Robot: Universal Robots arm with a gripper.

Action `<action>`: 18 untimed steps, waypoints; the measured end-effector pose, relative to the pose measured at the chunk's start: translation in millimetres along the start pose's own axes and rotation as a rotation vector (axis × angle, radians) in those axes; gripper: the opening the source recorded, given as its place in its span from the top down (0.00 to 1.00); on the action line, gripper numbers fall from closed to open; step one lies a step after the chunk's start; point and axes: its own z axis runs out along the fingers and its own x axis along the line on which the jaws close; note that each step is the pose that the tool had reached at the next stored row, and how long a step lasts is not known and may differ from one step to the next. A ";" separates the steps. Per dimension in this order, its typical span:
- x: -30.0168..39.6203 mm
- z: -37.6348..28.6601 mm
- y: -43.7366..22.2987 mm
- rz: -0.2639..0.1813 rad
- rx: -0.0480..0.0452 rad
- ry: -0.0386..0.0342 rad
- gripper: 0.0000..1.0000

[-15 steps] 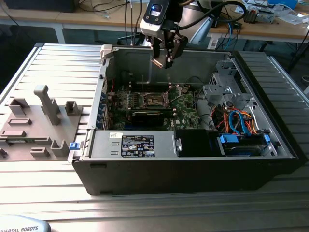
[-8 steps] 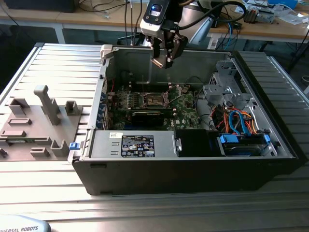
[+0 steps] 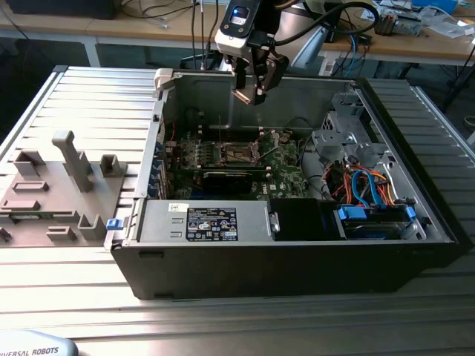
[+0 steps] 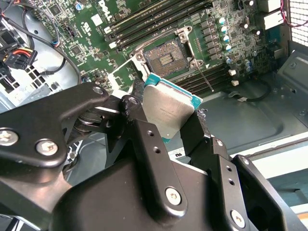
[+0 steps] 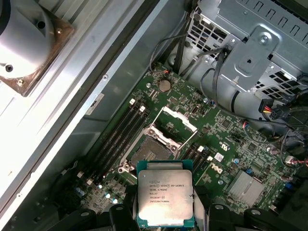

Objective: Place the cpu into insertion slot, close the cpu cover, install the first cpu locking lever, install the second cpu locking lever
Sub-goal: 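Place the cpu into insertion slot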

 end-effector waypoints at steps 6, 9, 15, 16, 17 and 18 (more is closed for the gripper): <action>0.0 0.0 0.0 0.004 -0.0001 -0.0002 0.46; 0.0 0.0 0.0 0.006 -0.0001 -0.0003 0.46; 0.0 0.0 0.0 0.010 -0.0001 -0.0005 0.46; 0.0 0.1 0.0 0.010 -0.0002 -0.0005 0.46; 0.0 0.0 0.0 0.011 -0.0002 -0.0005 0.46; 0.0 0.0 0.0 0.012 -0.0002 -0.0005 0.46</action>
